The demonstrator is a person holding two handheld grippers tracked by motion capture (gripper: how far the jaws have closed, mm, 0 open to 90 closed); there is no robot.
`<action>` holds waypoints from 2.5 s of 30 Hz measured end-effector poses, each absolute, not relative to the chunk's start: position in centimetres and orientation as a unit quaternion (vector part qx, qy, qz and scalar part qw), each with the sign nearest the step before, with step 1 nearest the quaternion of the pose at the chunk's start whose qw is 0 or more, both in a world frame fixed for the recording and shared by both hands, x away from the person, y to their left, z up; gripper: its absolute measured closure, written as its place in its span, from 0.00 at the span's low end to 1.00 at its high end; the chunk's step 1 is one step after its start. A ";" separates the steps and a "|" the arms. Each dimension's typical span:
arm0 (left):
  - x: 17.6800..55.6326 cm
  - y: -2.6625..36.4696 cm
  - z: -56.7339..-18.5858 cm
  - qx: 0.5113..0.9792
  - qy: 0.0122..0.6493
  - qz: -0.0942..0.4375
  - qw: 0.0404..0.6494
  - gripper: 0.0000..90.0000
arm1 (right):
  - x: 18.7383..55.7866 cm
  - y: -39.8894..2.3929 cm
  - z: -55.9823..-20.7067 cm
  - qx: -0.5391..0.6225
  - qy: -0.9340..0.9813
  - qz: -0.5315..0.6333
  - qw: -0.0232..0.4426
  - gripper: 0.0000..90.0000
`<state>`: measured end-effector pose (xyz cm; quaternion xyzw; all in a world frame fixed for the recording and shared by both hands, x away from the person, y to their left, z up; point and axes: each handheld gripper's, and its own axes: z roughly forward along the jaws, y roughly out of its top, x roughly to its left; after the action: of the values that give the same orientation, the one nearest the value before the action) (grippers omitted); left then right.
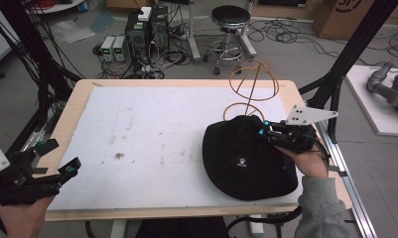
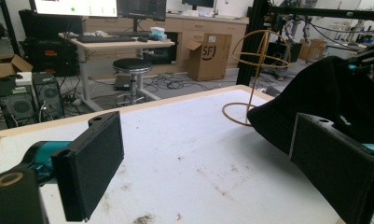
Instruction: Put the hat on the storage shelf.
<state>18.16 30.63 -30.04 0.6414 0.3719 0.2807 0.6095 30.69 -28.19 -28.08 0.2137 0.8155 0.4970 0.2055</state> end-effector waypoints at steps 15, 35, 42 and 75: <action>18.6 31.0 -30.6 0.641 0.382 0.279 0.604 0.11 | 30.4 -27.4 -23.4 0.159 0.827 0.502 0.196 0.99; 17.8 32.9 -30.4 0.616 0.403 0.294 0.610 0.11 | 33.2 -27.3 -16.9 0.118 0.816 0.545 0.154 0.99; 17.6 33.3 -30.3 0.613 0.405 0.295 0.610 0.11 | 34.8 -27.8 -14.6 0.126 0.805 0.561 0.147 0.99; 17.5 32.8 -30.6 0.626 0.406 0.290 0.600 0.11 | 47.4 -29.2 -10.3 0.248 0.776 0.535 0.223 0.99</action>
<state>17.49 32.79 -30.59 0.6255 0.4061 0.2896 0.6000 47.43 -29.21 -10.28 0.2484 0.7759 0.5355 0.2225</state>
